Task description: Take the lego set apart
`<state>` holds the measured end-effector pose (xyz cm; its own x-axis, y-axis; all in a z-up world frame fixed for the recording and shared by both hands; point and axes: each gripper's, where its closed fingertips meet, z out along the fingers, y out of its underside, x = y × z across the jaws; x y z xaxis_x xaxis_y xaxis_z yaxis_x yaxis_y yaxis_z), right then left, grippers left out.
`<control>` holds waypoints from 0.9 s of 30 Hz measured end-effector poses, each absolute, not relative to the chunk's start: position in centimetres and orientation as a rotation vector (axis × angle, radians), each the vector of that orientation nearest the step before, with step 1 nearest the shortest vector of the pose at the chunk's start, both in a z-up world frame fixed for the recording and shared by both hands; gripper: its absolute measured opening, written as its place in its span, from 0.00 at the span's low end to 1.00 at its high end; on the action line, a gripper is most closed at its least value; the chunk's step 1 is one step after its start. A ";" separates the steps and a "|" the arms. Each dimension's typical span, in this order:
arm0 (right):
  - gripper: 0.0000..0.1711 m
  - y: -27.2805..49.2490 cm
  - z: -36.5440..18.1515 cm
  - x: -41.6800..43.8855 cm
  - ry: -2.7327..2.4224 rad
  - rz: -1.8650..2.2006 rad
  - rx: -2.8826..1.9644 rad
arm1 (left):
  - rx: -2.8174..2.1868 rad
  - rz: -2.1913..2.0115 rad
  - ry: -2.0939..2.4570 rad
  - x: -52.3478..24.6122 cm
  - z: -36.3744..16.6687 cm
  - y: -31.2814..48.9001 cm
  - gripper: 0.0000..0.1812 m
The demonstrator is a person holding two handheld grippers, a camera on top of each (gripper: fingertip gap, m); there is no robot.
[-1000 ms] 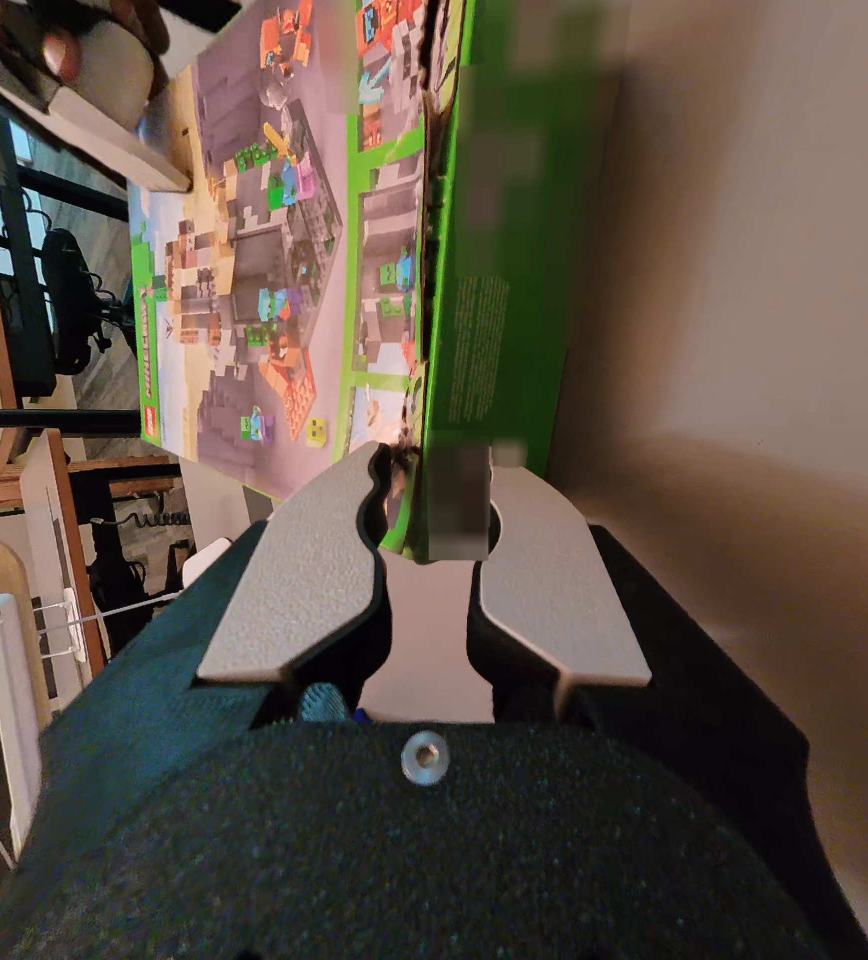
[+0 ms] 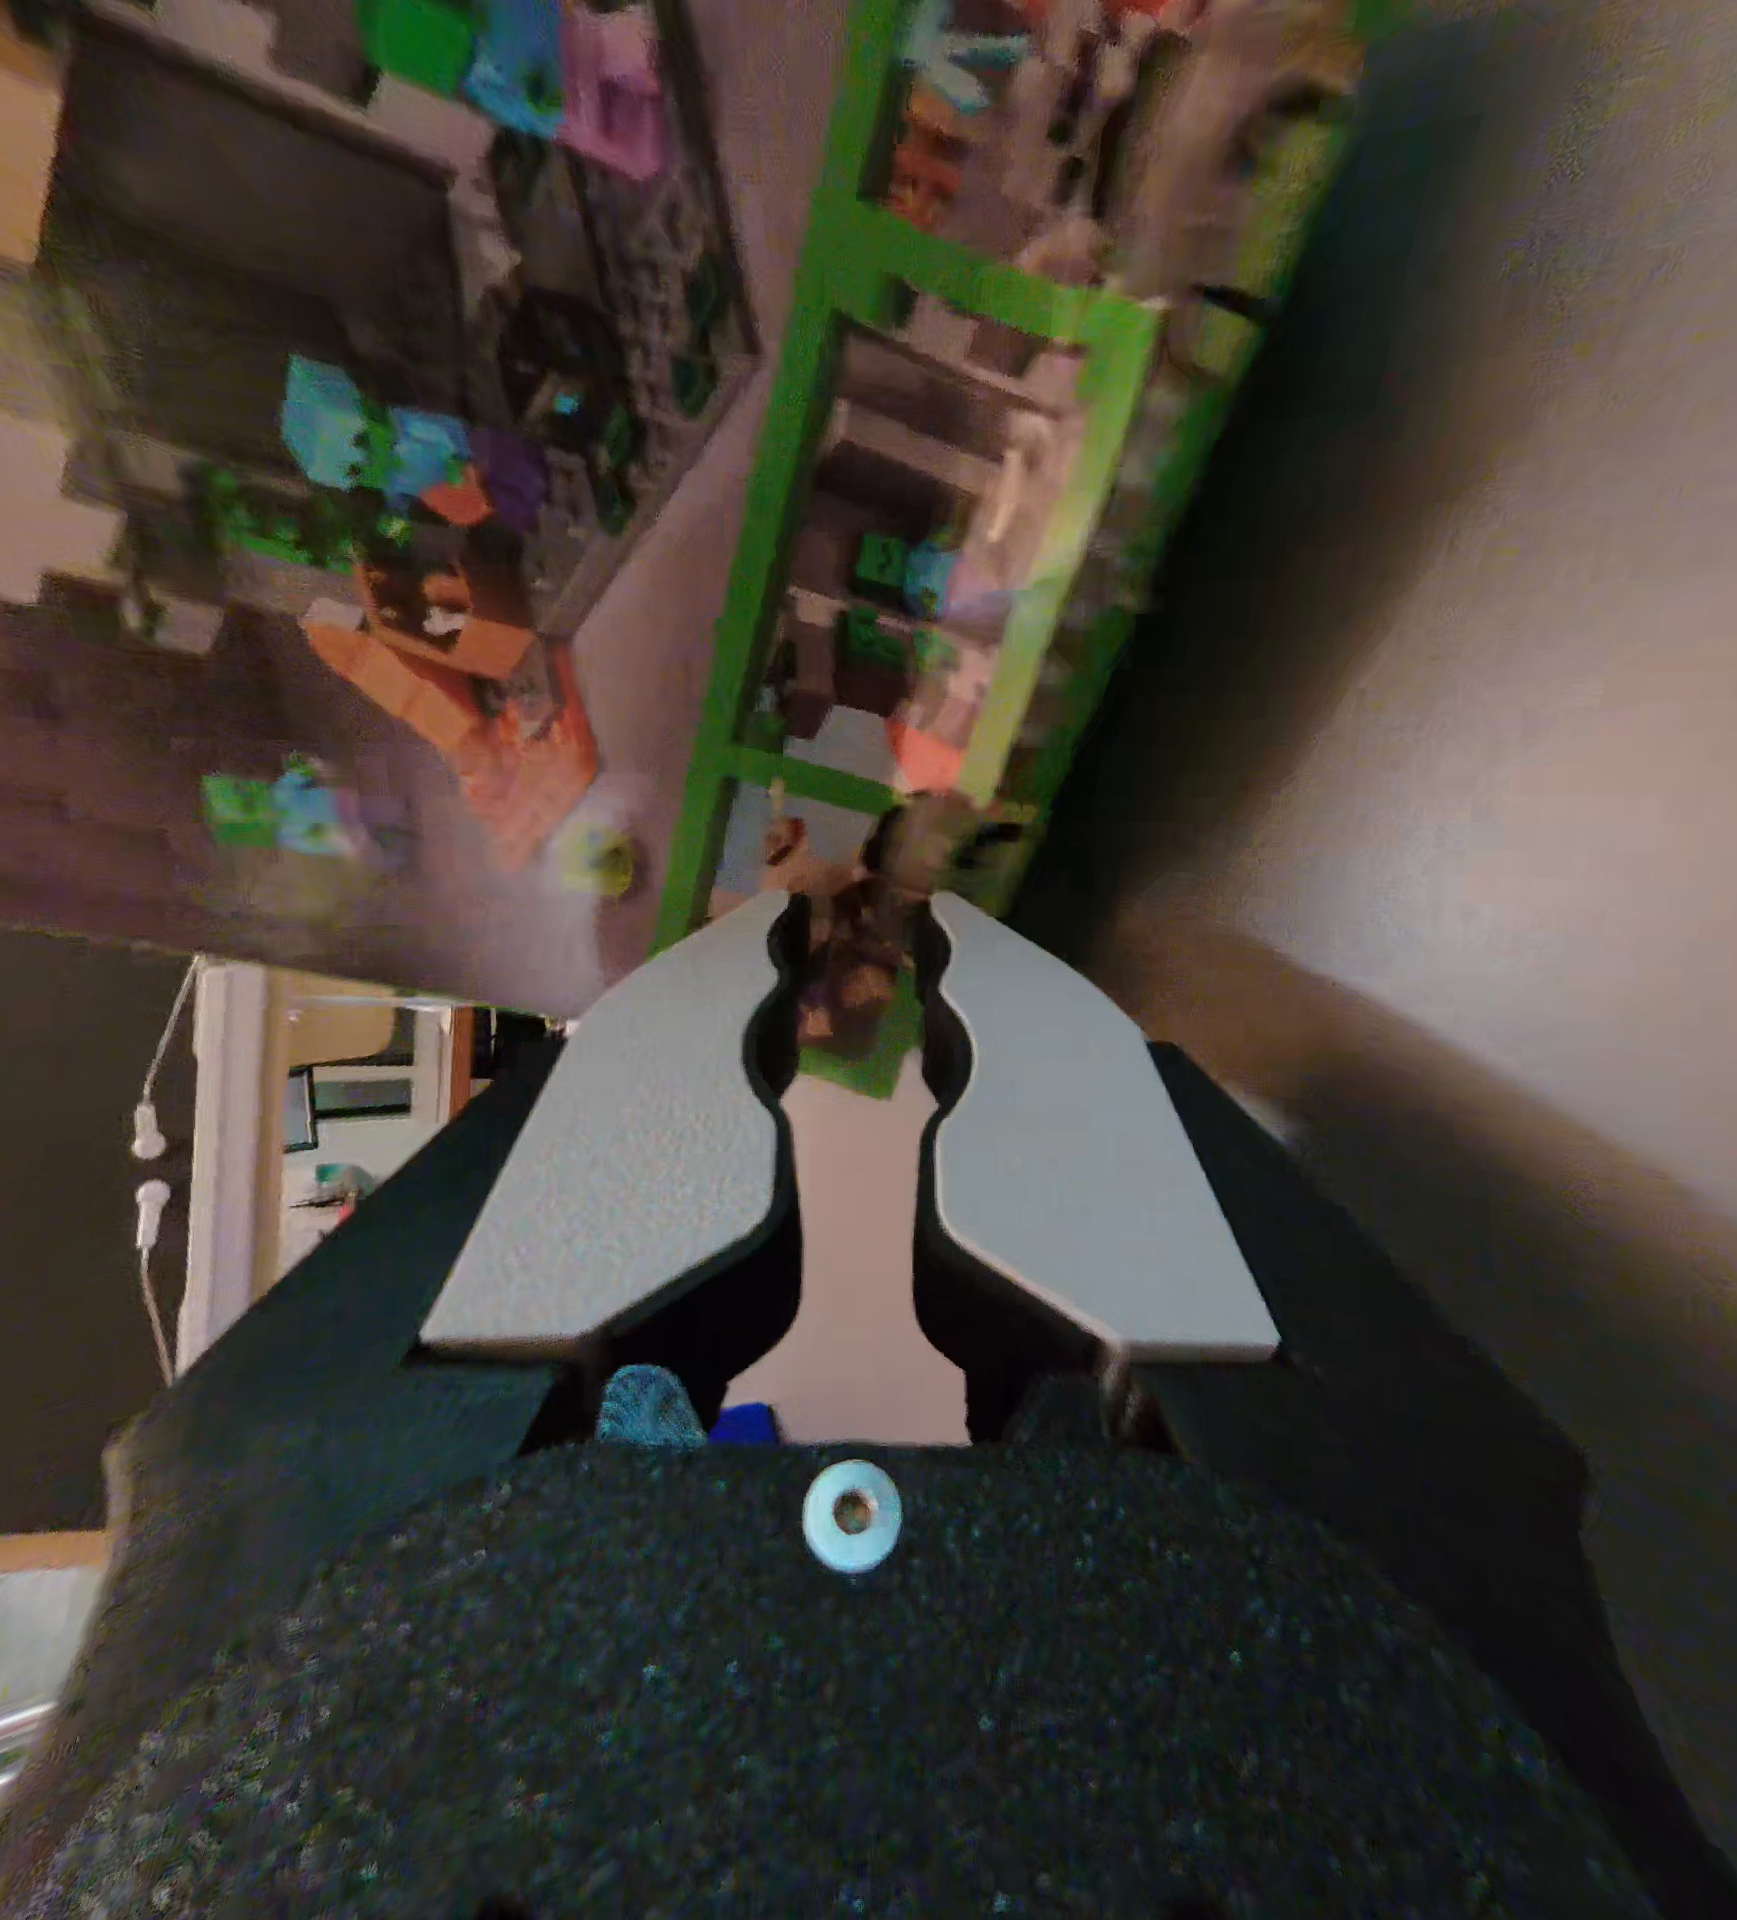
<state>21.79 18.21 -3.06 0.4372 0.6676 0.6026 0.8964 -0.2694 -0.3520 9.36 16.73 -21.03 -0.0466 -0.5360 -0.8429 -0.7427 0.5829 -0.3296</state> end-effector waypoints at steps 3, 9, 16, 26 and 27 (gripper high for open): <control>0.40 16.0 -3.0 19.8 -1.278 -0.541 -1.926 | -1.148 0.231 1.757 7.6 -21.5 17.3 0.18; 0.40 12.8 -3.7 16.7 -1.261 -0.695 -1.762 | -1.231 0.050 1.777 3.8 -23.1 16.2 0.19; 0.41 12.5 -3.8 16.4 -1.228 -0.697 -1.729 | -1.375 -0.328 1.571 3.5 -19.4 17.5 0.23; 0.36 12.9 -3.1 16.5 -1.136 -0.526 -1.759 | -1.434 -0.610 1.757 7.4 -22.4 17.1 0.49; 0.36 12.9 -3.2 16.5 -1.138 -0.528 -1.760 | -1.433 -0.544 1.779 7.3 -23.3 17.2 0.50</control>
